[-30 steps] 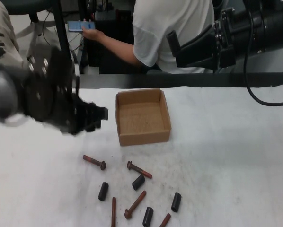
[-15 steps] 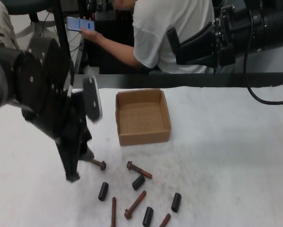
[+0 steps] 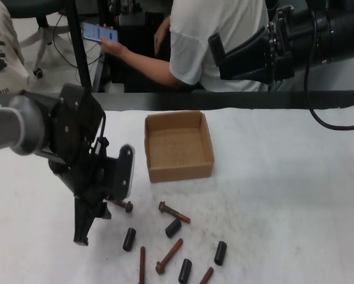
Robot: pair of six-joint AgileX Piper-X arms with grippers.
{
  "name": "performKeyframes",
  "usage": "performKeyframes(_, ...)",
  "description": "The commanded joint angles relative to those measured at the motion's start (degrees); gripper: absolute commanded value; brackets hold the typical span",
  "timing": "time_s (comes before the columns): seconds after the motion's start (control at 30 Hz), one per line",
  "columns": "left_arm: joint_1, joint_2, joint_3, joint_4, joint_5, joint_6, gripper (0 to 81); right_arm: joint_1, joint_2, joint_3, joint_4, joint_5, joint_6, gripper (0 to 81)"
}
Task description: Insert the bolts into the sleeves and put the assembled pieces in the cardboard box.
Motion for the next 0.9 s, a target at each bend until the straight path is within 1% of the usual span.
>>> performKeyframes(0.0,-0.79,1.69,-0.64,-1.1,-4.09,2.9,32.9,-0.19,-0.59,-0.4,-0.72,-0.79,0.24,0.8)
performKeyframes(0.17,-1.38,1.62,-2.01,-4.88,-4.09,3.24,32.9,-0.19,-0.59,-0.4,-0.72,-1.0,0.24,0.8)
performKeyframes(0.37,-2.02,1.62,-6.16,-4.88,1.48,0.09,32.9,-0.19,-0.59,-0.4,-0.72,-2.06,0.24,0.8)
performKeyframes(0.77,-2.02,2.16,-6.22,0.96,1.56,1.27,32.9,-0.19,-0.59,-0.4,-0.72,-2.05,0.73,0.8)
performKeyframes(0.87,-2.64,2.16,-6.22,3.11,1.56,1.66,32.9,-0.19,-0.59,-0.4,-0.72,-2.05,0.73,0.8)
